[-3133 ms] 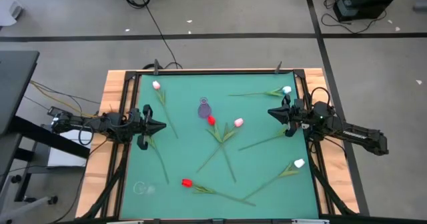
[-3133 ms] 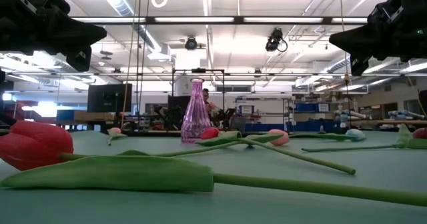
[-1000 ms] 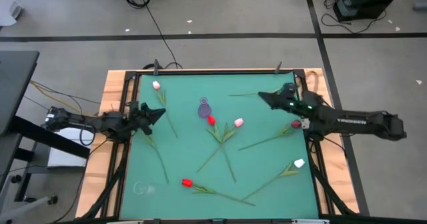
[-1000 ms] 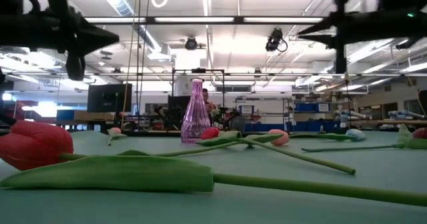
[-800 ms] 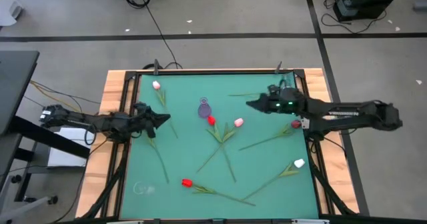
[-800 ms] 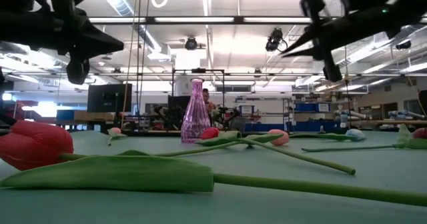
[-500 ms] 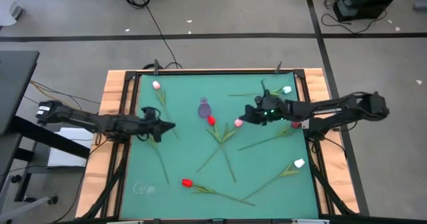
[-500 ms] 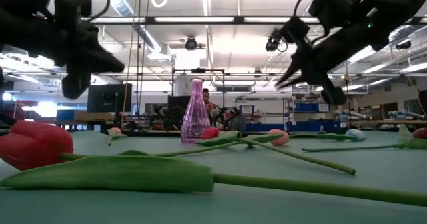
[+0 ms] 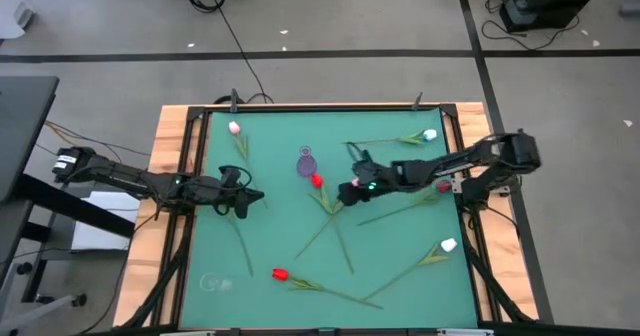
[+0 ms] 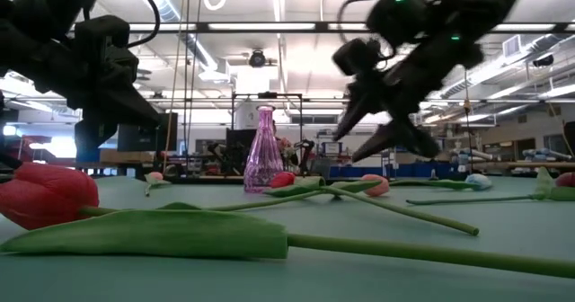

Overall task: Sort flowers into vase by color
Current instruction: Put the top red flower into the violet vase

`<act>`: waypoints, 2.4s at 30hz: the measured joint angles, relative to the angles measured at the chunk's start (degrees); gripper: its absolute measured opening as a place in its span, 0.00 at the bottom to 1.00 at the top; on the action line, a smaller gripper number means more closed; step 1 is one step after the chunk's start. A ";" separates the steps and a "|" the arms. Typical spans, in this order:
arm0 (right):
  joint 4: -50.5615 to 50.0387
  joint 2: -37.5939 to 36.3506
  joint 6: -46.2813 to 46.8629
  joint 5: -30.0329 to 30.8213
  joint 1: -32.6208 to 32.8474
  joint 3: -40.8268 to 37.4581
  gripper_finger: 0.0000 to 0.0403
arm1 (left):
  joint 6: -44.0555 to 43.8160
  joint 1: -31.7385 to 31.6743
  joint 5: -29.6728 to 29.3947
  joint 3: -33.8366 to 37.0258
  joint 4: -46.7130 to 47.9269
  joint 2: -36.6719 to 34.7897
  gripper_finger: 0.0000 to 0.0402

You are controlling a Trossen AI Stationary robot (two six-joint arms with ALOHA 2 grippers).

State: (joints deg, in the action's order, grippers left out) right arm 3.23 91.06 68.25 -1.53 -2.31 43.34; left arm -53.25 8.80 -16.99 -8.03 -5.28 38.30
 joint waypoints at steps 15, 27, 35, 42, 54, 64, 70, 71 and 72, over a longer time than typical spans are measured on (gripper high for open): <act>-18.95 18.68 -11.54 0.82 -0.06 23.90 0.50 | -2.25 0.04 0.00 0.00 0.05 0.00 0.07; -20.21 21.87 -14.53 0.41 -0.01 24.21 0.39 | 0.45 0.04 0.02 -0.02 0.09 -0.02 0.07; -20.97 21.51 -14.95 -0.38 -0.12 23.99 0.04 | 2.89 0.04 0.02 -0.04 -0.52 -0.02 0.07; -20.17 17.23 -13.75 0.09 0.26 23.76 0.07 | 0.56 0.04 2.78 -0.17 -5.22 -0.09 0.07; -23.17 5.09 -16.62 15.20 2.02 23.83 0.03 | 16.42 0.04 2.77 -9.61 -3.97 -0.09 0.18; -14.96 -5.53 -33.52 22.89 2.24 23.85 0.03 | 27.88 0.00 0.85 -17.78 0.28 -0.07 0.42; -2.31 -6.00 -48.47 21.20 2.19 23.86 0.03 | 31.98 -0.02 -1.79 -17.88 0.64 -0.07 0.43; -0.17 -5.89 -50.91 20.61 2.18 23.87 0.03 | 31.77 -0.01 -1.78 -17.88 0.31 -0.16 0.43; 1.40 -5.84 -53.09 19.85 2.17 23.90 0.03 | 31.69 0.00 -1.78 -17.88 -0.03 -0.52 0.43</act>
State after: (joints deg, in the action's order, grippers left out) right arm 4.63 85.22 15.16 18.32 -0.14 67.24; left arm -21.56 8.80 -18.77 -25.91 -5.31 37.78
